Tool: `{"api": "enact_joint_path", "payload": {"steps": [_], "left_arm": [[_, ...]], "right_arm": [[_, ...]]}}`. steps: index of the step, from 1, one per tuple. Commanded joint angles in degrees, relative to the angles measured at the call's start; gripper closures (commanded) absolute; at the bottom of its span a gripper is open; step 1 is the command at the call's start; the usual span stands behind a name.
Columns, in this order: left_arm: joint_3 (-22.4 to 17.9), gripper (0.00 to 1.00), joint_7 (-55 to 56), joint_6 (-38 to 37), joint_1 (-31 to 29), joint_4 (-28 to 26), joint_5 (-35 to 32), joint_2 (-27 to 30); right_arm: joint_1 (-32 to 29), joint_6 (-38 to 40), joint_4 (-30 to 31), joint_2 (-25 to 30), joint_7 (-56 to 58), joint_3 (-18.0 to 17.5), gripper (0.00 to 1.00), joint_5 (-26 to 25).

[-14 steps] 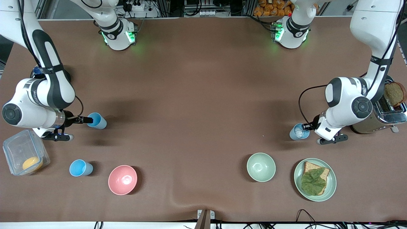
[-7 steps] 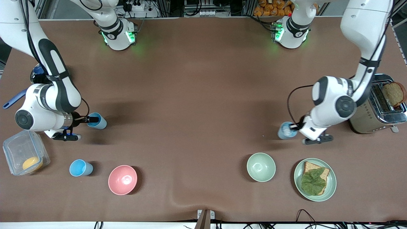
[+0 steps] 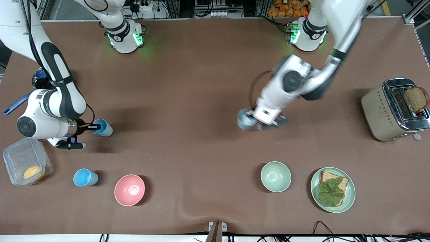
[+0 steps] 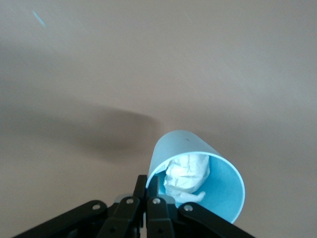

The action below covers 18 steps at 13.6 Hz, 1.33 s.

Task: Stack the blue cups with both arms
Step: 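Carry the blue cup to the table middle and release it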

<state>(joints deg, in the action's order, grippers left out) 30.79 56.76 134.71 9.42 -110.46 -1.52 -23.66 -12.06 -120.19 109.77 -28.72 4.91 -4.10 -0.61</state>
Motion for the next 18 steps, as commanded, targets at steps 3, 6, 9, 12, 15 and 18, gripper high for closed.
{"api": "enact_joint_path", "payload": {"steps": [3, 6, 9, 12, 15, 18], "left_arm": [[-1.4, 1.0, 9.2, -0.5, 11.7, 7.9, -1.7, -7.3], [-4.4, 1.0, 15.2, -0.5, 16.8, 12.3, -6.8, -12.6], [-4.7, 1.0, 19.7, -0.2, 18.2, 15.2, -10.8, -16.5], [-4.8, 0.0, 19.8, -0.2, 18.1, 15.3, -11.0, -15.8], [-5.3, 0.0, 19.9, -0.8, 15.0, 18.2, -12.2, -11.8], [-5.5, 0.0, 19.1, -6.4, 10.7, 18.4, -12.3, -3.0]], "right_arm": [[-1.0, 0.0, -0.2, 0.4, 0.9, -0.8, 1.0, -0.1], [-0.3, 5.8, -2.8, 4.1, 0.4, -1.5, 1.0, 0.5], [0.2, 19.1, -11.7, 7.5, -0.2, -5.9, 1.0, 3.0], [1.5, 23.1, -13.8, 7.6, -7.2, -10.7, 1.0, 8.9], [8.8, 21.3, -14.7, 7.6, -21.6, -11.7, 1.0, 9.1], [16.2, 17.7, -14.8, 7.3, -35.3, -11.7, 1.0, 9.1]]}}
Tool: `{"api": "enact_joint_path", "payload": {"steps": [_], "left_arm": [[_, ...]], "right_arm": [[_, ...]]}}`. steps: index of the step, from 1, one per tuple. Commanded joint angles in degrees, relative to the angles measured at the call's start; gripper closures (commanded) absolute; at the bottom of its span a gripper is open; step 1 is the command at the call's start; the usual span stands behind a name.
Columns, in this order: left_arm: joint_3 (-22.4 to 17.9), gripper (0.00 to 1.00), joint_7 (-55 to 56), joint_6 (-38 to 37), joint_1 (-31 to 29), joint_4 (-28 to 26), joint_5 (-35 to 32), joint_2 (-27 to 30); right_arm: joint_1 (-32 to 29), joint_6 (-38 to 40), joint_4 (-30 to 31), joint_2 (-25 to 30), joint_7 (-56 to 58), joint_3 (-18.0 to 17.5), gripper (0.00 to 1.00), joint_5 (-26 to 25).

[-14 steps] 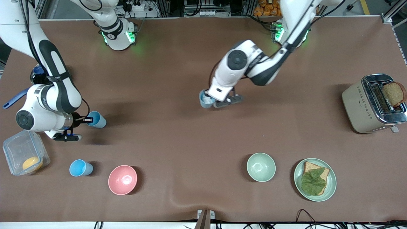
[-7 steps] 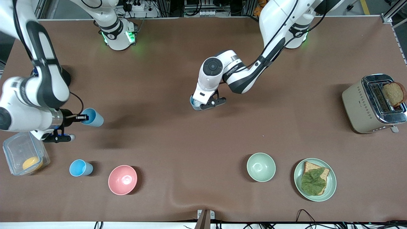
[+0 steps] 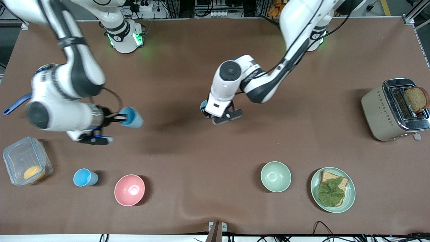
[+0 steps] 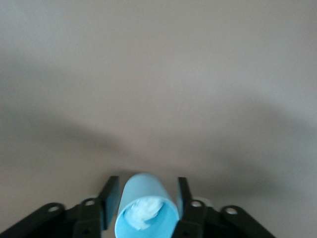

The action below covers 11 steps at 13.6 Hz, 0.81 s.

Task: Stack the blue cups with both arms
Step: 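Carry the blue cup to the table middle and release it, then withdraw the left gripper while the right gripper carries its cup over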

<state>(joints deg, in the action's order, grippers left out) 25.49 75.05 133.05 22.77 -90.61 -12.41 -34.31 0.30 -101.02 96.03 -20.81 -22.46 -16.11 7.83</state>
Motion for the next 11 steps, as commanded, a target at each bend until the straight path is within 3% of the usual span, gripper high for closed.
{"api": "enact_joint_path", "payload": {"steps": [1, 3, 7, 11], "left_arm": [[-0.1, 0.0, 0.1, -7.4, -4.8, -1.5, -1.4, 10.7], [0.1, 0.0, -9.8, -15.3, -10.5, -1.5, -1.0, 15.7], [0.4, 0.0, -43.2, -25.1, -24.7, -1.4, 0.6, 21.7], [0.3, 0.0, -50.3, -34.1, -31.9, -0.4, 6.4, 28.1]], "right_arm": [[5.7, -2.8, -1.0, -0.9, -11.7, 0.3, 1.0, 0.8], [11.5, -6.1, -1.0, -1.2, -19.9, 0.4, 1.0, 0.7], [21.2, -11.6, -2.1, -5.1, -35.3, 0.5, 1.0, 0.4], [26.6, -13.9, -2.9, -7.5, -45.3, 0.6, 1.0, -0.1]]}}
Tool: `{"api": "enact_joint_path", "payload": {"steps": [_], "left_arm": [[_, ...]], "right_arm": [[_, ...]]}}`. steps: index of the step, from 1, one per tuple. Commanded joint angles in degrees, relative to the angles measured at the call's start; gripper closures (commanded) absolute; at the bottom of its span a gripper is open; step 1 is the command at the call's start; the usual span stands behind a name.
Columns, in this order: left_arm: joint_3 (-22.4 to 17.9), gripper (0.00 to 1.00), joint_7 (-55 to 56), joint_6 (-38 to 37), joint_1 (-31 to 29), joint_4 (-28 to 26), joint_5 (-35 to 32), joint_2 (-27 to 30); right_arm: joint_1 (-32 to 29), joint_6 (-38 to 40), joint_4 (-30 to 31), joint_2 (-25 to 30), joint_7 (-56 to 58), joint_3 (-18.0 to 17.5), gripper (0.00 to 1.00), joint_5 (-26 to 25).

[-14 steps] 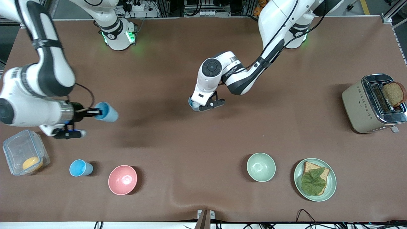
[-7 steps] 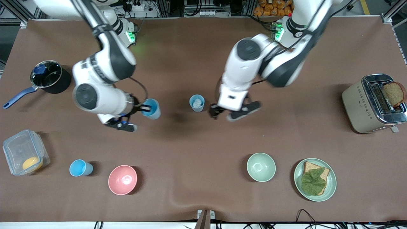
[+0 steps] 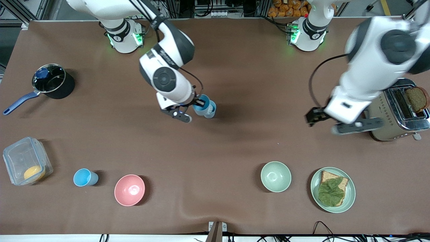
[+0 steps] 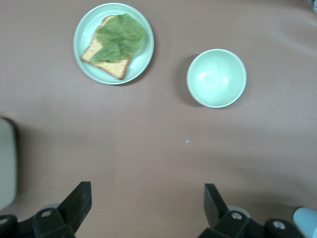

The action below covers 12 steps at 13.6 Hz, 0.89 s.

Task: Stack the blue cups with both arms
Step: 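Withdraw the left gripper while the right gripper carries its cup over, then lower the held cup into the middle cup and open the right gripper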

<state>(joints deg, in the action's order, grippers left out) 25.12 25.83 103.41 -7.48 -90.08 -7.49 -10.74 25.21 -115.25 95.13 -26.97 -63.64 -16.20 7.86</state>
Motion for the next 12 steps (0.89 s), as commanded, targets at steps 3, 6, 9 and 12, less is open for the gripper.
{"api": "enact_joint_path", "payload": {"steps": [3, 6, 9, 12], "left_arm": [[0.3, 0.0, -1.3, -9.1, -4.2, 1.6, 4.6, 7.6], [-8.4, 0.0, -4.0, -12.4, 2.8, 1.6, 5.2, 10.9], [-12.6, 0.0, -4.0, -12.8, 6.3, 1.7, 6.3, 11.2], [-13.3, 0.0, -8.2, -14.2, 4.9, 1.7, 6.5, 11.6]], "right_arm": [[1.9, 0.2, -1.7, -2.1, -4.6, 0.6, 1.0, 0.1], [3.7, -0.9, -1.6, -3.5, -5.4, 0.6, 1.0, 0.1], [4.6, -2.5, -1.6, -4.7, -6.9, 0.7, 1.0, 0.1], [4.6, -2.0, -1.4, -4.7, -6.9, 0.8, 1.0, -0.1]]}}
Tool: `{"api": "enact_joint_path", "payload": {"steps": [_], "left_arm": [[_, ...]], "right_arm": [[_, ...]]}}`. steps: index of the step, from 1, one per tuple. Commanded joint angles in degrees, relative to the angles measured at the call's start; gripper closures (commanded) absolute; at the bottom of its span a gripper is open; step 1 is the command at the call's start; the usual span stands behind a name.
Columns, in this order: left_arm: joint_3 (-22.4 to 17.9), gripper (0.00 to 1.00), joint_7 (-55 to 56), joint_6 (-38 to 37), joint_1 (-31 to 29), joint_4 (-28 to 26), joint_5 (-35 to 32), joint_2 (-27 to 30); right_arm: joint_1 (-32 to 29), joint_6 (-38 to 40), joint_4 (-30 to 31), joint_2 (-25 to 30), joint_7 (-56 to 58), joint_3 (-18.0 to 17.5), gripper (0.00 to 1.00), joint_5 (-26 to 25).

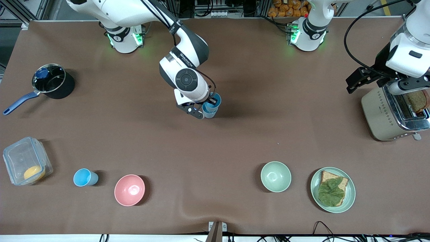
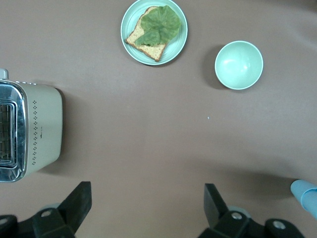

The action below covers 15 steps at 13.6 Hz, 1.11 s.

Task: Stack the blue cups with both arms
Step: 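Lower the held cup into the middle cup and open the right gripper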

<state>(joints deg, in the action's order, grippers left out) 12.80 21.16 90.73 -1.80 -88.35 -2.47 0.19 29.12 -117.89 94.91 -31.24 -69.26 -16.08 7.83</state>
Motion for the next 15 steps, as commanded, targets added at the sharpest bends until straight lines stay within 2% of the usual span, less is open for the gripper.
{"api": "enact_joint_path", "payload": {"steps": [1, 9, 10, 11, 12, 15], "left_arm": [[-0.8, 0.0, -4.0, -2.0, -1.4, -0.2, 1.5, 0.7], [-0.3, 0.0, -2.4, -2.0, -0.2, 0.2, 0.9, 0.4], [-0.2, 0.0, -2.3, -2.0, -0.2, 0.2, 0.7, 0.5], [-0.2, 0.0, -2.4, -2.0, -0.2, 0.2, 0.7, 0.5], [-0.2, 0.0, -2.4, -2.0, -0.2, 0.2, 0.7, 0.4], [-0.7, 0.0, -3.3, -2.3, -0.7, 0.5, 0.6, 0.3]], "right_arm": [[0.2, 0.9, -1.1, -0.4, -1.1, 0.7, 1.0, -0.1], [-0.4, 2.1, -1.2, -0.1, -0.7, 1.6, 1.0, -1.0], [-0.5, 2.2, -1.3, -0.1, -0.5, 1.6, 0.84, -1.7], [-0.9, 3.2, -1.5, 0.0, -1.0, 1.6, 0.13, -1.6], [-1.3, 4.3, -1.6, 0.4, -0.6, 1.7, 0.0, -1.9], [-4.4, 10.0, -2.6, 4.2, 4.0, 1.6, 0.0, -2.6]]}}
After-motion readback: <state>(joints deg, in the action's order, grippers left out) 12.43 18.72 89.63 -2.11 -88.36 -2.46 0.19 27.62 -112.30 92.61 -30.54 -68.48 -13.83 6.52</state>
